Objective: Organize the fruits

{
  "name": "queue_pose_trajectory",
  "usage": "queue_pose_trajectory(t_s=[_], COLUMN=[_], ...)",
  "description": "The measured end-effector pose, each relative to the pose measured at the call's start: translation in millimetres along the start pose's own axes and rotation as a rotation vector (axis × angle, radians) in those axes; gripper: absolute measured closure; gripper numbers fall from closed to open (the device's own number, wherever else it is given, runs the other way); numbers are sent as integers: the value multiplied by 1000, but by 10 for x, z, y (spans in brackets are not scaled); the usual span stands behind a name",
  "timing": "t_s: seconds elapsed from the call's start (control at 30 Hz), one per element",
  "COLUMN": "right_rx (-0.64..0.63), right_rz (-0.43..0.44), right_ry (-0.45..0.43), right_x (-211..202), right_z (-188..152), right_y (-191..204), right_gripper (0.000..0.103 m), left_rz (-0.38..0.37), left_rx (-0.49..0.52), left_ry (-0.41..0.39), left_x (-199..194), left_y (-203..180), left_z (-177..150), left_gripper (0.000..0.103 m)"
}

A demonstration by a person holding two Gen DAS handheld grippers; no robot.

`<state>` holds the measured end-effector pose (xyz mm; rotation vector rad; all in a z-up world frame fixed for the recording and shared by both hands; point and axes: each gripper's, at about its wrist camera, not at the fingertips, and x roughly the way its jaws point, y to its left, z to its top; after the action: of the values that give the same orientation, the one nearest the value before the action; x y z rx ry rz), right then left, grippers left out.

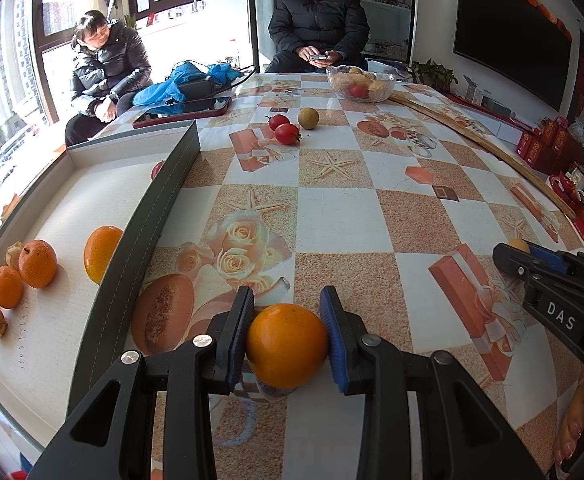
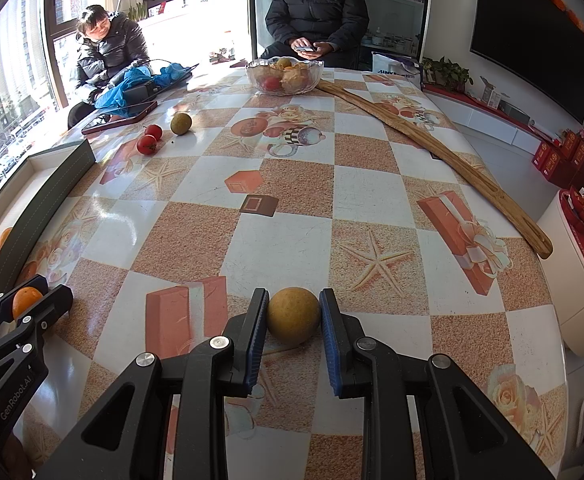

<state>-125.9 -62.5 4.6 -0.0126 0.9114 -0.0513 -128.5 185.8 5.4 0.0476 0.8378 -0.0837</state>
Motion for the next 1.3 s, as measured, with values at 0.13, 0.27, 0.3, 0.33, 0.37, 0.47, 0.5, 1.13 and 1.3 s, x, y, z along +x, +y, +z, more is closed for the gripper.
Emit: queue_pose_trajectory(t_s=[0.13,0.27,0.3,0.33,0.37,0.47,0.5,1.13,1.3], right_rx=[0,0,0,0,0,1,0,-1,2], right_rz=[0,0,0,0,0,0,0,-1,10], right_ry=[0,0,0,0,0,0,0,1,20], right_x=[-1,-1,-1,-2,-2,-2,-2,-2,-16], right_z=[1,1,2,2,2,2,2,3,12], right_y=[1,1,2,2,2,2,2,6,-27], right_gripper=[76,76,76,76,76,76,76,76,76], left_rz=[0,0,0,0,1,0,0,-1,-42], left_rx=[0,0,0,0,1,0,0,-1,6], left_ry=[0,0,0,0,0,0,0,4,64], left_x=[0,0,1,0,0,0,0,1,-33], left_y=[2,2,2,2,3,4,4,9,9], left_z=[-1,0,0,-1,-2,-2,-3,0,53], left_gripper=[66,66,66,66,66,66,66,66,66])
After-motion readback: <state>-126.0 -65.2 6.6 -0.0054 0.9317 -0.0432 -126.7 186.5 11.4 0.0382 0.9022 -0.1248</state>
